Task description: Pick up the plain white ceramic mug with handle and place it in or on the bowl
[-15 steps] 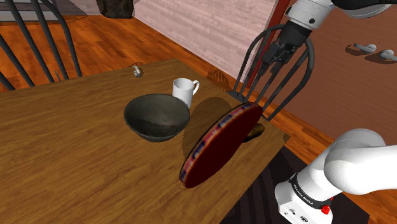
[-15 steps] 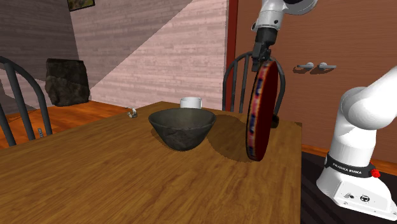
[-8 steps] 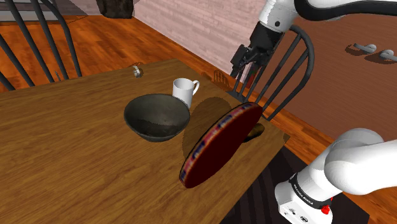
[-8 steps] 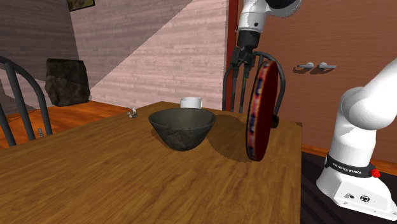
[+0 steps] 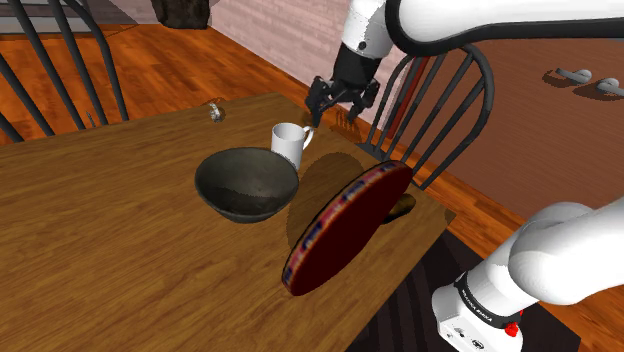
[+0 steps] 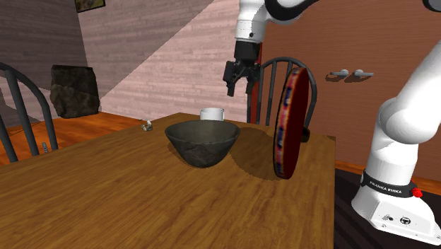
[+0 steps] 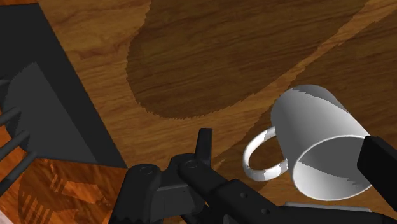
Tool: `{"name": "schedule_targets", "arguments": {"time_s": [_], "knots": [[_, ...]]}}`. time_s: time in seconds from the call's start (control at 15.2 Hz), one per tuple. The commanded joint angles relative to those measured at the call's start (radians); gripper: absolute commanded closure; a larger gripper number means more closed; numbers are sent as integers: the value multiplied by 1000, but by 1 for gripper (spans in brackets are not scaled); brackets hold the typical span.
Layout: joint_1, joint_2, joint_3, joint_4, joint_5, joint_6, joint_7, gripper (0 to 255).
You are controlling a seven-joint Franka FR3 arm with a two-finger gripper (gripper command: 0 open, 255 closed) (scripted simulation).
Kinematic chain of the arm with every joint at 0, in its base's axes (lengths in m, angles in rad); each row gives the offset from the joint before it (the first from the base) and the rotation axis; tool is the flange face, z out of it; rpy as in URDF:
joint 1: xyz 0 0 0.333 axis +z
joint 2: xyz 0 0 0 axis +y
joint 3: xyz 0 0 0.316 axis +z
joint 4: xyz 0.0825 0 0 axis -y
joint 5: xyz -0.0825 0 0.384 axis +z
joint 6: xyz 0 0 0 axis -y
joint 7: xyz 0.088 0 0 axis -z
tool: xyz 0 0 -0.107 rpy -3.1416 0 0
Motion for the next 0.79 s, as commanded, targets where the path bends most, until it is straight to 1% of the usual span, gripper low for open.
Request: {"name": "schedule_targets", "arguments": {"time_s": [0.0,0.26,0.4,0.53,0.73], "knots": [[-13,78,51,58,-41,19,83,0],[-28,247,143,190,-160,32,260,0],[-24,342,179,268,-237,23,352,0],[-9,432,201,345,-311,5,433,0],[-6,444,195,318,-321,42,440,0]]}}
